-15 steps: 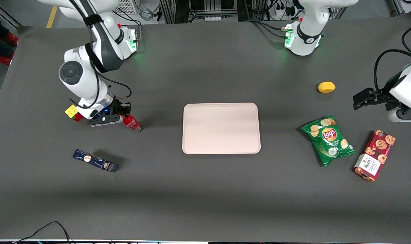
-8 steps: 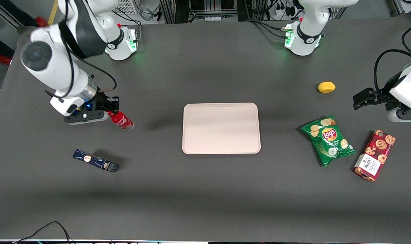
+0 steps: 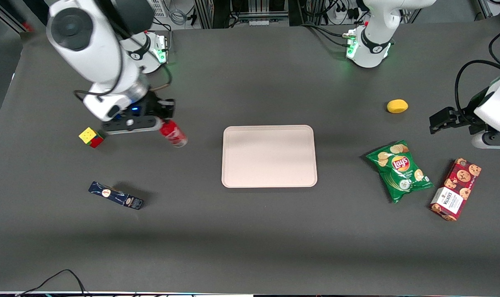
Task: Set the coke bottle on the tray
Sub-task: 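Lift the bottle and carry it toward the pink tray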
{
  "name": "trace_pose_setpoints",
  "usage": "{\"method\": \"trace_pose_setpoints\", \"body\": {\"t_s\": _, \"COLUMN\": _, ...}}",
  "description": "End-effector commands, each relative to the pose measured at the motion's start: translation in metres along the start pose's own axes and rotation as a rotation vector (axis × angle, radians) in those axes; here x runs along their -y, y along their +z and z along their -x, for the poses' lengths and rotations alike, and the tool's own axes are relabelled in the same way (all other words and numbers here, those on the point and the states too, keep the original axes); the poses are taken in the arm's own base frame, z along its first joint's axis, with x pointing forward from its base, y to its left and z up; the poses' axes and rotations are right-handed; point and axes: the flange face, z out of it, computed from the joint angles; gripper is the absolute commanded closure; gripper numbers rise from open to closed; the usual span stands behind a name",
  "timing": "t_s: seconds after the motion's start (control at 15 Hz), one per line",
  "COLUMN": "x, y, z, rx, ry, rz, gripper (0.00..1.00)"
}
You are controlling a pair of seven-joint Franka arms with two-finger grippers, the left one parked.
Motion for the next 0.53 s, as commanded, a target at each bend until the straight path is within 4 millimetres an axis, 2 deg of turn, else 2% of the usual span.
{"method": "trace_pose_setpoints", "body": {"t_s": 0.0, "x": 0.060, "y": 0.005, "z": -0.012, "rx": 0.033, "ry": 0.076, "rz": -0.025, "gripper": 1.00}}
{"method": "trace_pose_setpoints", "body": {"t_s": 0.13, "x": 0.097, "y": 0.027, "z": -0.017, "rx": 0.052, "ry": 0.090, "rz": -0.029, "gripper": 1.00}}
{"method": "trace_pose_setpoints", "body": {"t_s": 0.27, "x": 0.123, "y": 0.057, "z": -0.026, "rx": 0.061, "ry": 0.104, "rz": -0.034, "gripper": 1.00}}
{"method": "trace_pose_setpoints", "body": {"t_s": 0.47, "x": 0.162, "y": 0.105, "z": -0.030, "rx": 0.019, "ry": 0.128, "rz": -0.037, "gripper": 1.00}}
